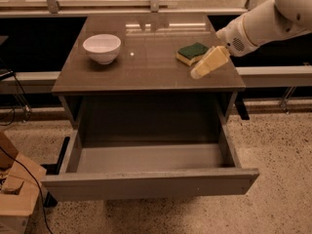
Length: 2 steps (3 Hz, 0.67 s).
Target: Place sponge into top drawer
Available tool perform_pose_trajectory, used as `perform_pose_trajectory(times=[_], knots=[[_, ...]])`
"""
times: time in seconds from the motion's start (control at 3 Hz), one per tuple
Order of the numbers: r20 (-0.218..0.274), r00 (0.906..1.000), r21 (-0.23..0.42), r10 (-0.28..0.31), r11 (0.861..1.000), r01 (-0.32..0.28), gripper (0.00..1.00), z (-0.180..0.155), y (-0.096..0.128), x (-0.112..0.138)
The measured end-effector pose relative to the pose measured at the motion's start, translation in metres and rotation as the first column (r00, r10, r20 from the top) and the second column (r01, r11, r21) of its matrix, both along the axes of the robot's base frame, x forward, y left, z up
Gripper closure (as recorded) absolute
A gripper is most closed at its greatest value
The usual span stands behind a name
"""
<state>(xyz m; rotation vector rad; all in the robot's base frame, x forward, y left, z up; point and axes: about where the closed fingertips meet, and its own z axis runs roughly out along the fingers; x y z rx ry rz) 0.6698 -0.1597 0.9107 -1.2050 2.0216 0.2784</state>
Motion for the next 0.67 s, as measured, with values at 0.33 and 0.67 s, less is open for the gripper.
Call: perform_pose_trajectory(times=[0.33,0.67], knots=[[-0.027,0.9995,0.032,0.013,0.999,-0.012,0.00,-0.019,-0.002,0.008],[-0.033,0.9990,0.088,0.030,0.996,-0.027,0.00,-0.040,-0.003,0.027]])
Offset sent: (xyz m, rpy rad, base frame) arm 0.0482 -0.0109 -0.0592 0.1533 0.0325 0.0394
